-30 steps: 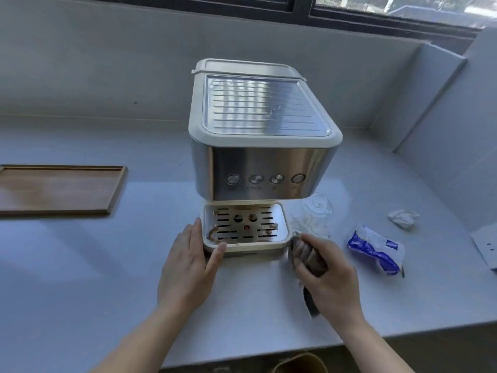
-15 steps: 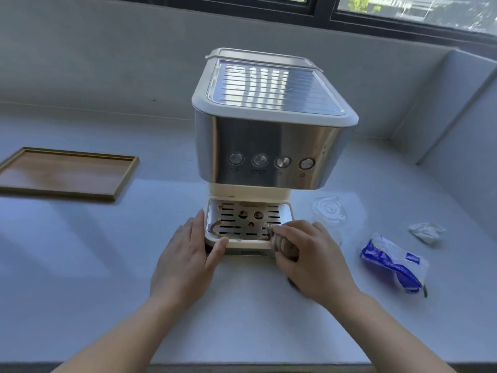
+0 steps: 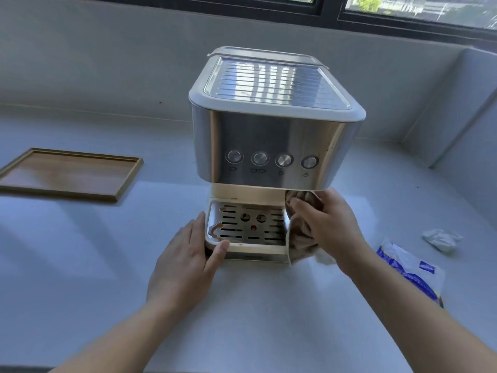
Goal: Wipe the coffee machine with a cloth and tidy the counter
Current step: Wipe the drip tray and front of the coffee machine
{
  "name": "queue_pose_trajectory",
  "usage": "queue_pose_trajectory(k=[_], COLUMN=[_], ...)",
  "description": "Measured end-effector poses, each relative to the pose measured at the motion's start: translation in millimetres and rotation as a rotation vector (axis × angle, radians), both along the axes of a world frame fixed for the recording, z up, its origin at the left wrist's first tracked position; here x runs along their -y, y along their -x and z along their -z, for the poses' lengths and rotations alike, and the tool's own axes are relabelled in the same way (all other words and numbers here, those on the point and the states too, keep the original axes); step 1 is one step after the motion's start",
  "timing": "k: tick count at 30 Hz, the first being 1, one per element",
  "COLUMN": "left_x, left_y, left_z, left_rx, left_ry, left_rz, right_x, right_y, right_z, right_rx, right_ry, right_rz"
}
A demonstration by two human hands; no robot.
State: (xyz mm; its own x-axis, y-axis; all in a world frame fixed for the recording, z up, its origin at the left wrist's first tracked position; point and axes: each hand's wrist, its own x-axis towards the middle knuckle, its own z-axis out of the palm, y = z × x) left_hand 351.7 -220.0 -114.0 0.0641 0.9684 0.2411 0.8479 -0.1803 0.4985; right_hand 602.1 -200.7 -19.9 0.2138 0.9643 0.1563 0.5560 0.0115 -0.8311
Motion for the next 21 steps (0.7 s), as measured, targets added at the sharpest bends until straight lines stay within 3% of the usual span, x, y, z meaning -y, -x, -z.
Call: queue_pose_trajectory(k=[1,2,5,8,12,15,18,21], left_x=[0.0,-0.3,-1.2,-1.9,-1.7,-1.5,-0.8,-0.4], left_y=[-0.1,-0.1,0.3,0.1,0.2,-0.1,-0.8,-1.6], left_z=[-0.3,-0.7,-0.5,1.5,1.7,0.5,0.1,-0.7], left_rx=[0.000,0.001,0.001,-0.009,-0.008,-0.006,0.004,-0.002], left_ry=[-0.007,-0.009,0.001,-0.006,-0.017,-0.017,-0.014,-0.008], left_rz=[-0.001,-0.004,-0.011,-0.011,-0.012,-0.013,-0.018,-0.020], right_x=[1.9,5.7,23.6,23.4,12.0,3.0,-8.9,-2.8], right_y=[0.4,1.3,4.2,4.3,-10.3,-23.6,-8.3,33.1], right_z=[3.6,10.0,33.9,40.7,27.2,19.2,20.3,34.9], right_rx=[-0.041,0.036,0.554,0.798,0.832,0.710,0.571,0.712], right_ry=[-0.010,0.012,0.081,-0.123,-0.141,-0.111,-0.077,-0.167], right_rz=[-0.016,-0.079,-0.302,-0.395,-0.534,-0.605,-0.371,-0.231])
